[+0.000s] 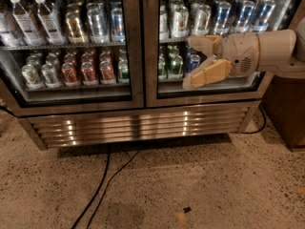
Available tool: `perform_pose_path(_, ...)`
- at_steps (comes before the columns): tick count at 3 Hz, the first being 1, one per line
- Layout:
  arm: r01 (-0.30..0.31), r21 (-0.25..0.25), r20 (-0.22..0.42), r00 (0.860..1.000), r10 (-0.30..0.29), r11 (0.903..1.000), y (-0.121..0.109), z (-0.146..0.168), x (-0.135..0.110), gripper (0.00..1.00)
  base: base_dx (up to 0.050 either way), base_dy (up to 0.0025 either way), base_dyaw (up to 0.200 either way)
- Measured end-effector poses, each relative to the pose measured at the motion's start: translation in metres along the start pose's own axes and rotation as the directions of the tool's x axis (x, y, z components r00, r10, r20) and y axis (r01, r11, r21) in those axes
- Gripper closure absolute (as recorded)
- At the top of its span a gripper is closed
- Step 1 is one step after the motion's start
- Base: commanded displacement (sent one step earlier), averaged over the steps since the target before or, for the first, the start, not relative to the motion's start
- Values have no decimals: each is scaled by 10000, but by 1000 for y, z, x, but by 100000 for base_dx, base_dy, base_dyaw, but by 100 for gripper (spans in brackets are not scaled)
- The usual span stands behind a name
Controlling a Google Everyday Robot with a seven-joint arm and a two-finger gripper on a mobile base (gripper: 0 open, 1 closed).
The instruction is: Open right fridge door
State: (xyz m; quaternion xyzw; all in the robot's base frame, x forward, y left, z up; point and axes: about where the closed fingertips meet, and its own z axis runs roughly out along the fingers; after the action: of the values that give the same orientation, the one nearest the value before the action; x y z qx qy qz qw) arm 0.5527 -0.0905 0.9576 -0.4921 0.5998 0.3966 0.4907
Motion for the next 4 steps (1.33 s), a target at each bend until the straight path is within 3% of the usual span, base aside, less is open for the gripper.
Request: perform_pose_path(4,0,-1,0,10000,0,10000,0,0,0,0,4675,9,-64)
